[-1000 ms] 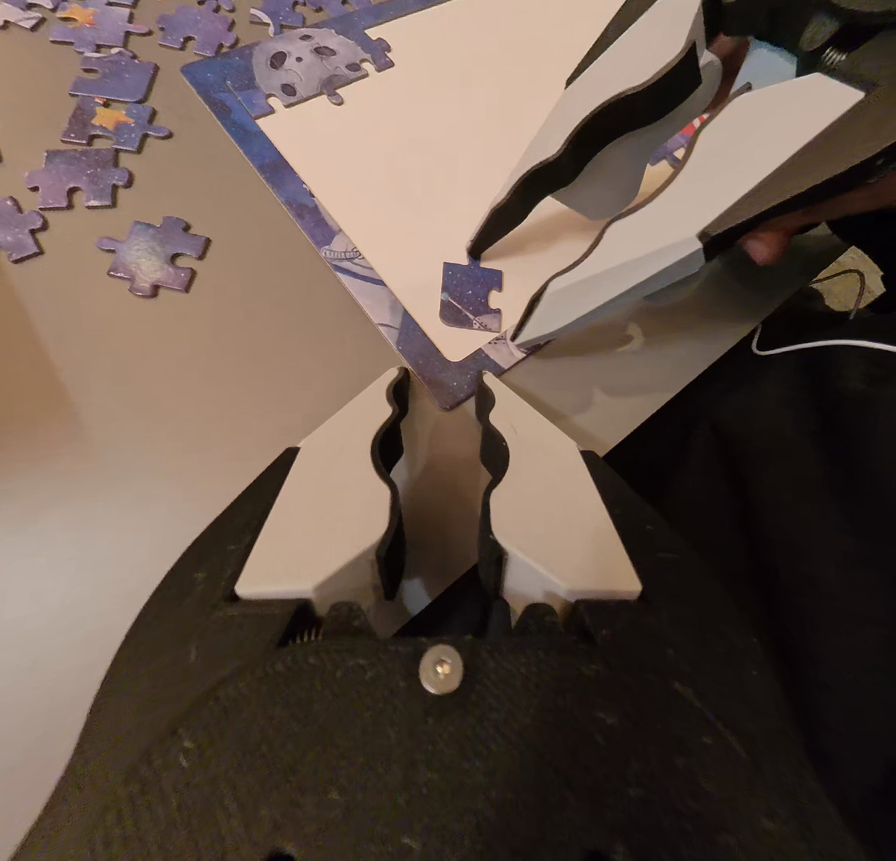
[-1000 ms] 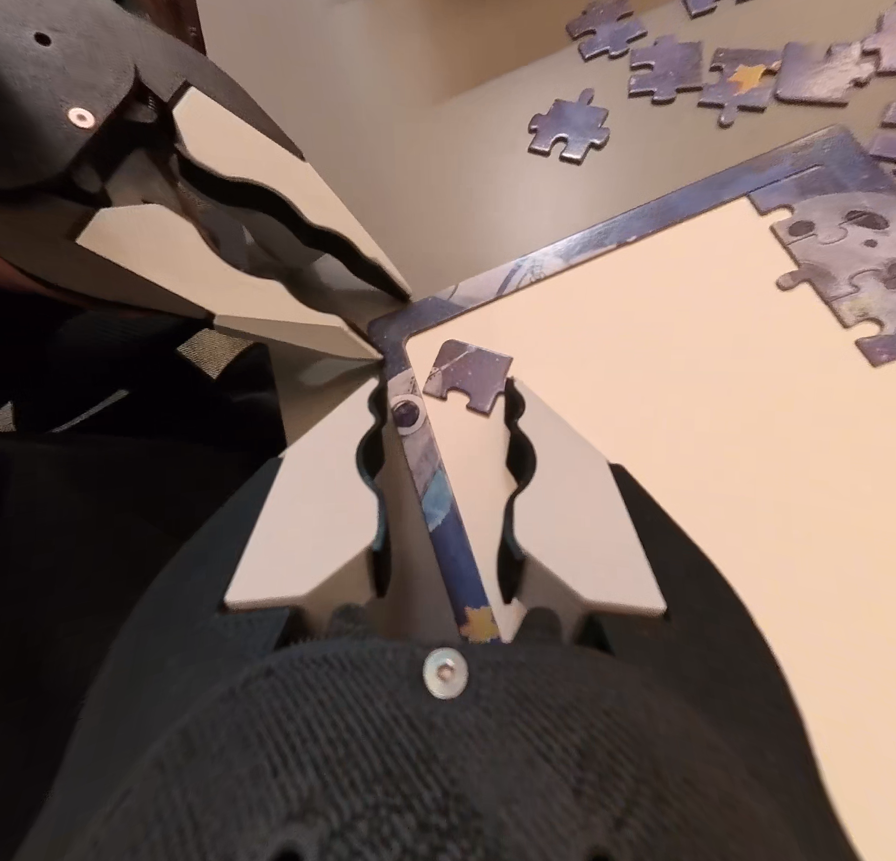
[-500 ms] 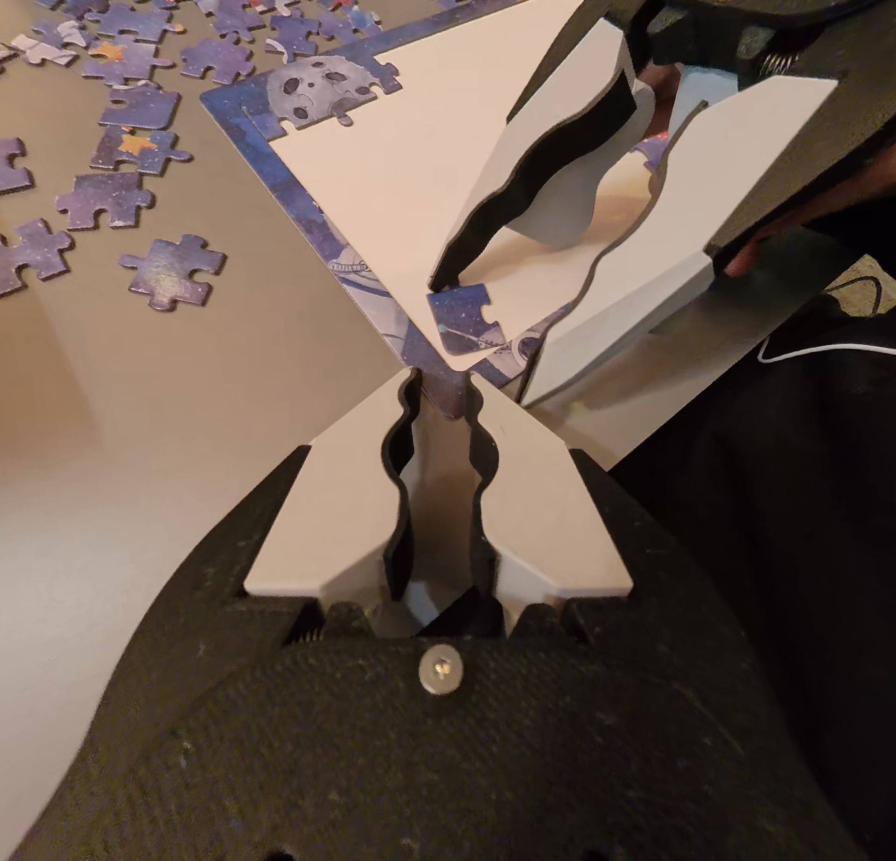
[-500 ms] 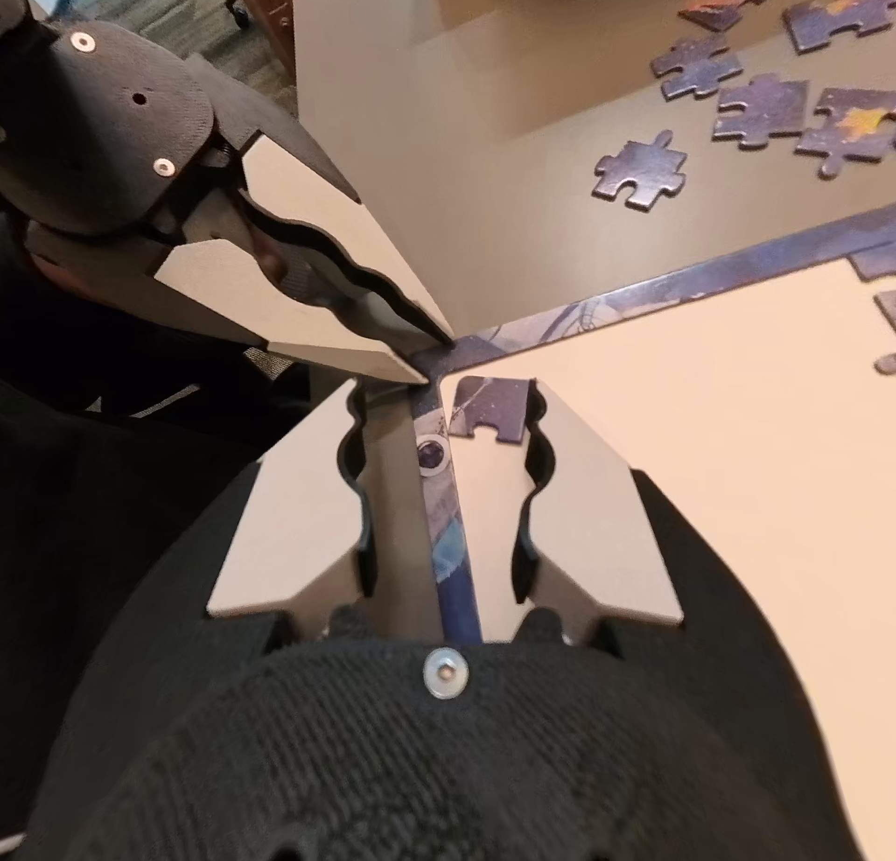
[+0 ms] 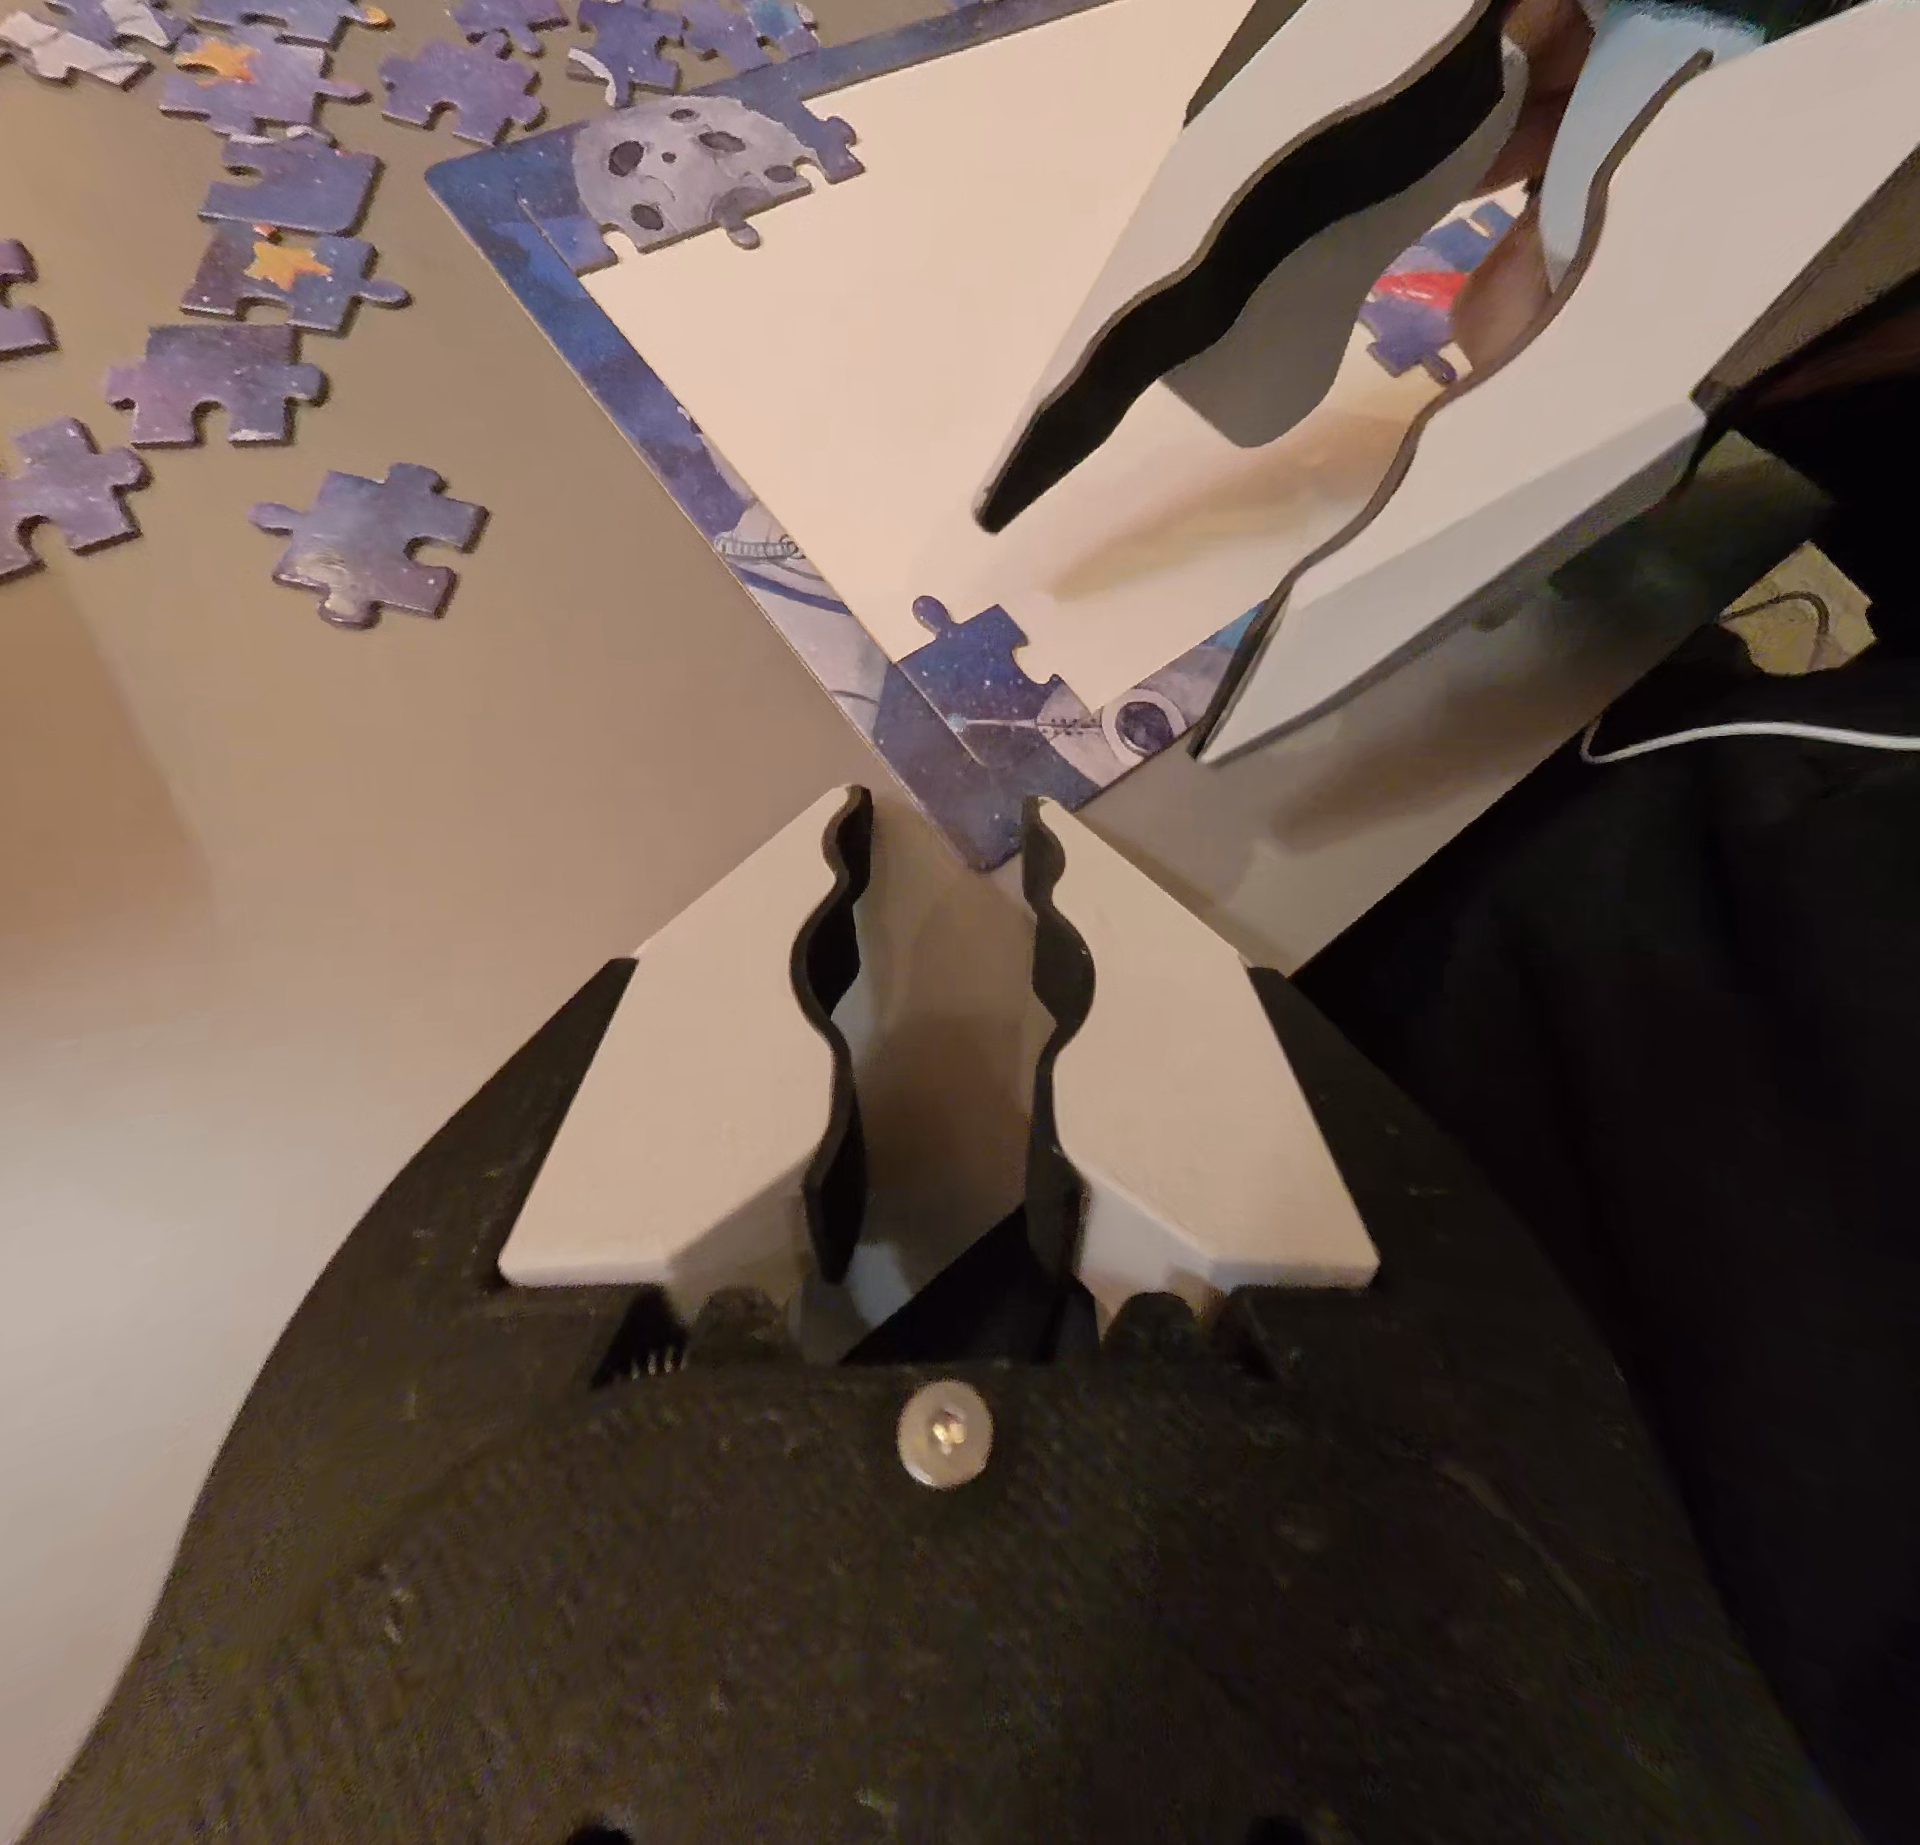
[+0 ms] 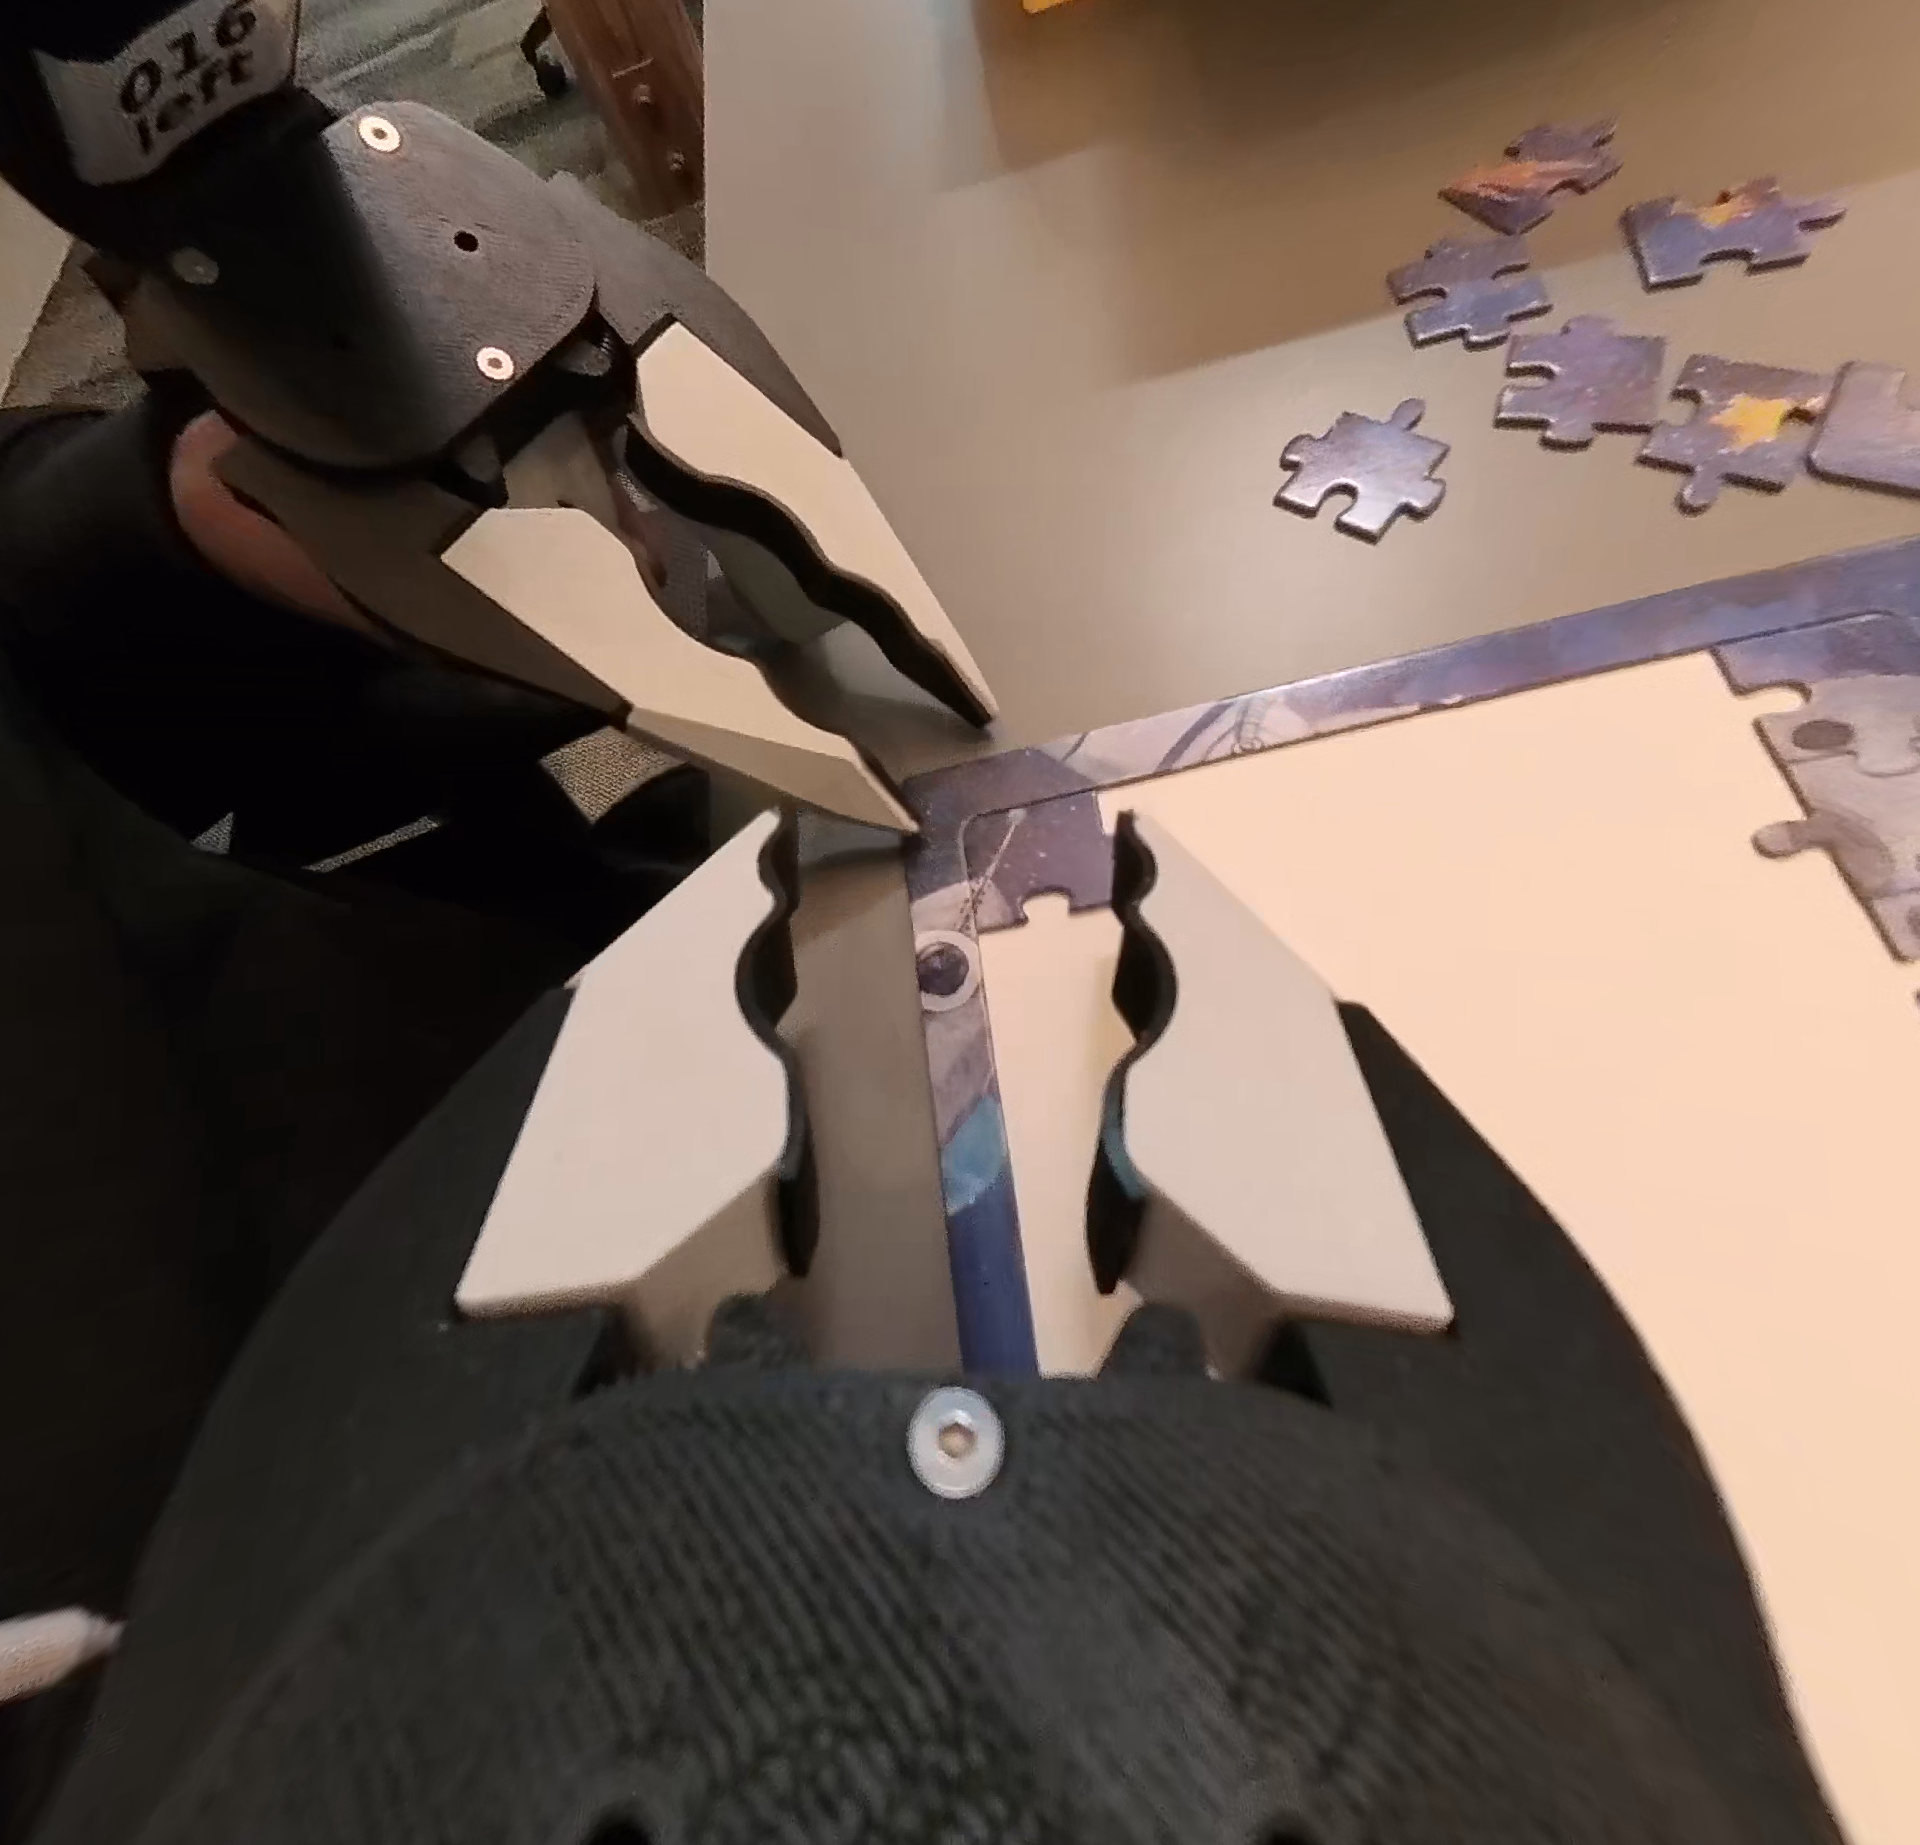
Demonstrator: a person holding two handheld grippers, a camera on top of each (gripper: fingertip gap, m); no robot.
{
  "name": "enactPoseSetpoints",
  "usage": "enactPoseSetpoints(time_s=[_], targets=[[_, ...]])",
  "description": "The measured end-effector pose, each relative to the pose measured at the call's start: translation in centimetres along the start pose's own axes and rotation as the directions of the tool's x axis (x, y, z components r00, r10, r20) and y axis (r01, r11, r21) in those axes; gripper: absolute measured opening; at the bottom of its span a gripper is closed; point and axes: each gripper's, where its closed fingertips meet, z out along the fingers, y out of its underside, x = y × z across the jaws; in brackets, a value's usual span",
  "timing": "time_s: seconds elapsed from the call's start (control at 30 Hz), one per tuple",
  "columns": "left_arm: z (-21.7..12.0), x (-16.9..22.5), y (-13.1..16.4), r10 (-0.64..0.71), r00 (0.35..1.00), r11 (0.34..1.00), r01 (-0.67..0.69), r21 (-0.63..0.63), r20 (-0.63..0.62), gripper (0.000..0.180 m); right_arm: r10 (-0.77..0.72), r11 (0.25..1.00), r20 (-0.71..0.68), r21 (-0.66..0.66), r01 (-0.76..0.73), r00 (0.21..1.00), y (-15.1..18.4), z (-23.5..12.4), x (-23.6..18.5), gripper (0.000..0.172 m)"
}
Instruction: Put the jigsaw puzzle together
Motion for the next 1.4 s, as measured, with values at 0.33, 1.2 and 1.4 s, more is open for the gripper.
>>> enactPoseSetpoints(time_s=[0.33, 1.2, 1.4], targets=[[0.0, 0.4, 0.1, 0.06, 0.998, 0.998, -0.06, 0.003, -0.009, 0.021, -0.074, 0.994, -0.056, -0.089, 0.069, 0.996, 2.4, 1.2, 0.0, 0.064], [-1.3, -13.5, -14.3, 0.025, 0.978, 0.943, -0.092, 0.321, 0.205, 0.017, -0.15, 0.932, -0.574, 0.19, 0.309, 0.805, -6.2, -14.1, 14.2, 0.052], [2.6, -19.4, -20.7, -0.11, 0.987, 0.946, 0.069, 0.315, 0.115, 0.015, -0.092, 0.934, -0.749, 0.163, 0.317, 0.657, -3.2, -16.9, 21.5, 0.018]])
